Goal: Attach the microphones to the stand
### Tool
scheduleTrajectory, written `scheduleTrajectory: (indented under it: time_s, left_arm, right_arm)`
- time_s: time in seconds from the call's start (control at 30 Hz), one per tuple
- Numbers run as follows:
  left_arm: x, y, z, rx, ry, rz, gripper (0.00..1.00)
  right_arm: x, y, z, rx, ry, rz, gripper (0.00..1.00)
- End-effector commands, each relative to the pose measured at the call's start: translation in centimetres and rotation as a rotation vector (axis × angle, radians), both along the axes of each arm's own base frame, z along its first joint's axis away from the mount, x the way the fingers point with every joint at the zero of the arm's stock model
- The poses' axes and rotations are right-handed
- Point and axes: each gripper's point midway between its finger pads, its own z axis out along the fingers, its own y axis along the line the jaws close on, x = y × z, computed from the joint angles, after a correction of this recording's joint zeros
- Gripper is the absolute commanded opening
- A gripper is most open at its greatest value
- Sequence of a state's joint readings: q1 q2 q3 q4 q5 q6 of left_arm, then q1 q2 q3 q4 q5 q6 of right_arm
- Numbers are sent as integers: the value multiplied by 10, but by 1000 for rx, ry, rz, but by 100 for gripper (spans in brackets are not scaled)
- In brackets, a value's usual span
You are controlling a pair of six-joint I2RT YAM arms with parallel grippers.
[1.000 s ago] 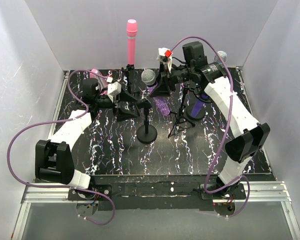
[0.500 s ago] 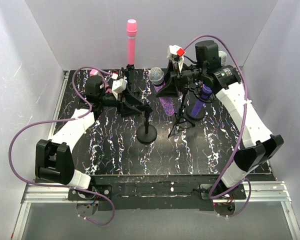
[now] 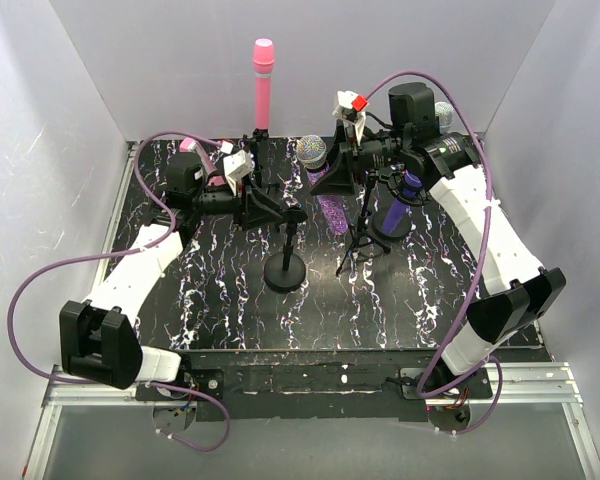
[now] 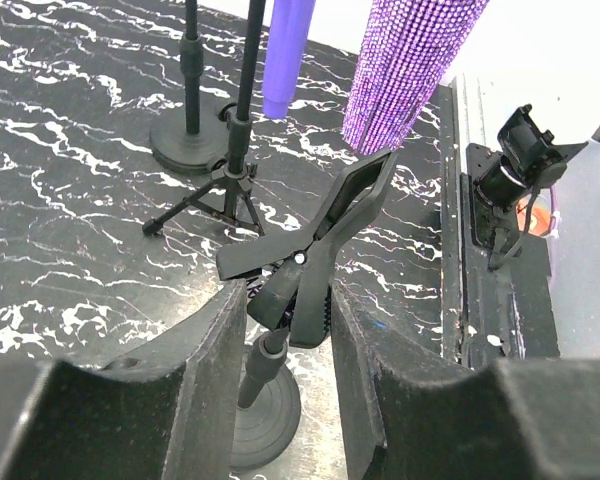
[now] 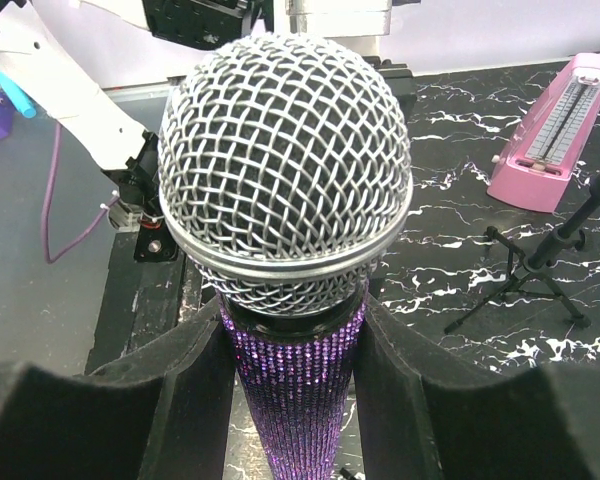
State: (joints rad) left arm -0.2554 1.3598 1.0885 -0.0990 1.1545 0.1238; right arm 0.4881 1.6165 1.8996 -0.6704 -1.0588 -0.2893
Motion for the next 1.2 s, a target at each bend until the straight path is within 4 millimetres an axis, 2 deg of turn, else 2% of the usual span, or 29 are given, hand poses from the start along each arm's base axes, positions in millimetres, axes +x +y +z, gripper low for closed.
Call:
scheduleTrajectory:
  time_s: [0.0, 0.07, 0.23, 0.37, 0.4, 0.53, 0.6, 0.73, 0.8, 0.9, 1.17]
  left_arm:
    - [-10, 1, 1, 53, 92, 93, 22]
    - [-13, 1, -2, 69, 124, 121, 22]
    - [-17, 6, 3, 63, 179, 197, 32]
    - [-18, 14, 9, 67, 159, 261, 57]
    - [-17, 17, 9, 72, 150, 284, 68]
    - [-14, 24, 6, 111, 92, 310, 87]
    - [-15, 30, 12, 120, 42, 302, 98]
    - [-23, 49, 23, 104, -127, 256, 98]
    - [-29, 52, 21, 108, -243, 189, 98]
    - [-27, 54, 26, 59, -350, 113, 98]
    - [-25, 45, 34, -56, -407, -149, 98]
  right_arm:
    - [-4, 0, 20, 55, -51, 21, 1]
    - [-4, 1, 20, 56, -44, 20, 1]
    - [-4, 2, 20, 63, -36, 30, 1]
    - [-4, 3, 21, 69, -31, 38, 1]
    - [-5, 4, 22, 71, -31, 43, 1]
    - [-6, 4, 25, 80, -34, 53, 1]
    - [-9, 3, 24, 77, -37, 68, 1]
    - [-15, 0, 17, 69, -73, 109, 1]
    - [-16, 0, 11, 59, -102, 128, 1]
    - [-13, 2, 4, 51, -134, 146, 1]
    - [-13, 7, 11, 67, -169, 189, 1]
